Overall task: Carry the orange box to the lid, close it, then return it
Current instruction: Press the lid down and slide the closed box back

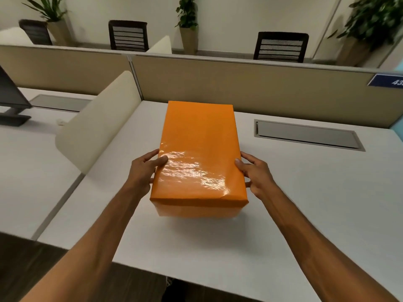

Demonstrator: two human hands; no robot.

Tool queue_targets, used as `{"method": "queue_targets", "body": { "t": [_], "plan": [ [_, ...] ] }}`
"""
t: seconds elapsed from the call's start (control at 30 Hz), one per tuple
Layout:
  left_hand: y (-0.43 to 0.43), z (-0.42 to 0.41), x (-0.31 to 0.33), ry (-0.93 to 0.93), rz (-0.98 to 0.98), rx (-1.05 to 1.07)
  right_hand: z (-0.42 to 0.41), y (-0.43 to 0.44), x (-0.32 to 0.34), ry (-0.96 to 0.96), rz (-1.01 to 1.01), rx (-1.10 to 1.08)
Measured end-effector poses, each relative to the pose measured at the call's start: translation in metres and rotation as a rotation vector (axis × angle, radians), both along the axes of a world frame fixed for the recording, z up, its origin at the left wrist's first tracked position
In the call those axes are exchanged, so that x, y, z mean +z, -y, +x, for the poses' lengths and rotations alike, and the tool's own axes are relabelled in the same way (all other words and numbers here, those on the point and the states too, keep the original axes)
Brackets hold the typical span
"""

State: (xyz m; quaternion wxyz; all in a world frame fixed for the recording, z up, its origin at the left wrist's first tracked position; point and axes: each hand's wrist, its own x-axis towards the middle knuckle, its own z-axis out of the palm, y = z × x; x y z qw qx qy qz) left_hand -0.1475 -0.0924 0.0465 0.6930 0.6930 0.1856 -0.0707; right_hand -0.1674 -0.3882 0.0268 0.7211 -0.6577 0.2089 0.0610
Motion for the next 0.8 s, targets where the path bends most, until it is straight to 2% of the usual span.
{"method": "queue_targets", "body": {
  "t": [0.4, 0.8],
  "plan": [
    [-0.126, 0.167, 0.01, -0.024, 0.018, -0.064, 0.148, -0.124, 0.0, -0.015, 0.001, -0.071],
    [-0.207, 0.298, -0.019, -0.043, 0.162, -0.059, 0.255, -0.212, -0.02, -0.039, 0.038, -0.102]
  ]
}}
